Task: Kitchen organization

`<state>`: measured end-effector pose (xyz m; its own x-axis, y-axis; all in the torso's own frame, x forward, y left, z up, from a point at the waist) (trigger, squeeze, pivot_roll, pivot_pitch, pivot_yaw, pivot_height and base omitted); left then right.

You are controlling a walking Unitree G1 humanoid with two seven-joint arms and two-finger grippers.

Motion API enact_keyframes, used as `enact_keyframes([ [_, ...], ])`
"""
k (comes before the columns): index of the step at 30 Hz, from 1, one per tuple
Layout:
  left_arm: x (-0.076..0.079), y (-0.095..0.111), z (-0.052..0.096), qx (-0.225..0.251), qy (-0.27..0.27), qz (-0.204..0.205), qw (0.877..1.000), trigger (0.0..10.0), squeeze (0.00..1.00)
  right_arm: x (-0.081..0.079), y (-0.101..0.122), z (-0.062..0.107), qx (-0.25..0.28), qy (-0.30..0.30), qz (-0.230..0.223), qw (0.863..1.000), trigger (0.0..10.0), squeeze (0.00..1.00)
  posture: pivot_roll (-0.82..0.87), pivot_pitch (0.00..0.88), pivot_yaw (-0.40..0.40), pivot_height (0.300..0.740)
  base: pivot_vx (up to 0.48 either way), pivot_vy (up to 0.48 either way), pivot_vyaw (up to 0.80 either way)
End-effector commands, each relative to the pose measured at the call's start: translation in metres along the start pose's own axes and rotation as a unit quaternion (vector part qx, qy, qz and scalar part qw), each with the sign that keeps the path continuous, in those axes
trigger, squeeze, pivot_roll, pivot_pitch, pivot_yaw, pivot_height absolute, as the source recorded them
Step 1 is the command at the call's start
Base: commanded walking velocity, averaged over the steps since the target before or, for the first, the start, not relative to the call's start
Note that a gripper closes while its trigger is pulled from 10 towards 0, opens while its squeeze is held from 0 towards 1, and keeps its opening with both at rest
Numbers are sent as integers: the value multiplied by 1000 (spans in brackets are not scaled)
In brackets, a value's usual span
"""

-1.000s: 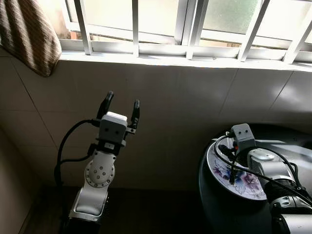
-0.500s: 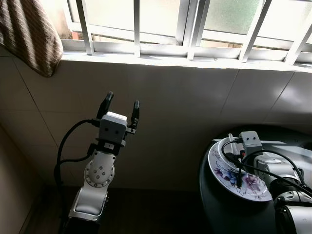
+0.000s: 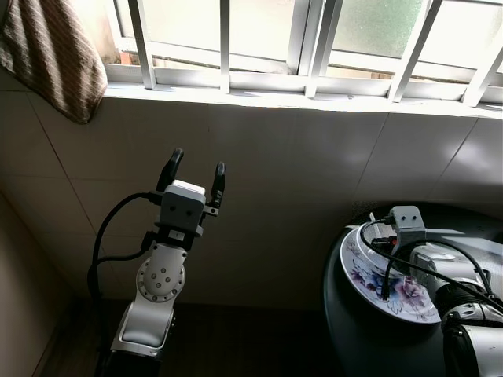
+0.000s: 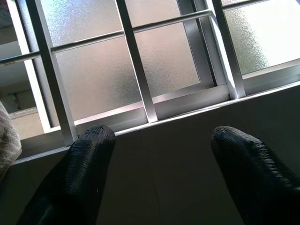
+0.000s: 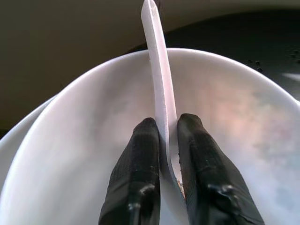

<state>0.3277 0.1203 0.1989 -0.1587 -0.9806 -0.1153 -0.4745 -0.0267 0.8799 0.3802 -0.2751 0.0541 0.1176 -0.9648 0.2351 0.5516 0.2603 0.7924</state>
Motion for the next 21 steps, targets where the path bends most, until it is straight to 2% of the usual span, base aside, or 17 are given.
enact_keyframes([
  [1, 0, -4, 0, -9, 0, -2, 1000, 10000, 0, 8, 12, 1, 23, -34, 23, 999, 0, 0, 21, 0, -56, 740, 0, 0, 0],
  [3, -1, -4, 0, -9, 0, -2, 1000, 10000, 0, 10, 26, 3, 52, -59, 39, 996, 0, 0, 20, 0, -56, 740, 0, 0, 0],
  [10, 0, -4, 1, -9, -1, -2, 1000, 10000, 0, -13, 57, 13, 133, -88, 79, 984, 0, 0, 24, 0, -55, 740, 0, 0, 0],
  [14, -1, -4, 1, -10, -1, -3, 1000, 10000, 0, -21, 81, 28, 196, -117, 94, 969, 0, 0, 23, 0, -51, 740, 0, 0, 0],
  [15, -1, -4, 2, -10, -1, -3, 1000, 10000, 0, -25, 97, 39, 239, -130, 104, 957, 0, 0, 23, 0, -51, 740, 0, 0, 0],
  [17, -1, -3, 2, -9, -1, -2, 1000, 10000, 0, -30, 114, 52, 283, -140, 114, 942, 0, 0, 22, 0, -51, 740, 0, 0, 0],
  [18, -1, -3, 2, -9, -1, -2, 1000, 10000, 0, -30, 114, 52, 283, -140, 114, 942, 0, 0, 22, 0, -51, 740, 0, 0, 0],
  [20, -2, -3, 2, -9, 1, -1, 1000, 10000, 0, -37, 127, 63, 319, -137, 120, 930, 0, 0, 22, 0, -51, 740, 0, 0, 0],
  [21, -2, -3, 2, -9, 1, -1, 1000, 10000, 0, -37, 127, 63, 319, -137, 120, 930, 0, 0, 22, 0, -51, 740, 0, 0, 0],
])
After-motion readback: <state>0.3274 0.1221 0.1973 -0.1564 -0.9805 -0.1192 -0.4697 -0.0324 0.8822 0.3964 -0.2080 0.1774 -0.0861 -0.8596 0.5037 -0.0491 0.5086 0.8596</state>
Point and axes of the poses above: a point about 5 cm out from each wrist's last joint towards the gripper, its own z axis pointing back from the gripper into the wrist, its own y axis along the axis of the wrist's last joint, x = y × z, the point moved 5 cm from there along -z, pointing out of the wrist towards the gripper, and after that the axes turned 12 degrees about z, right-handed, at the moved point
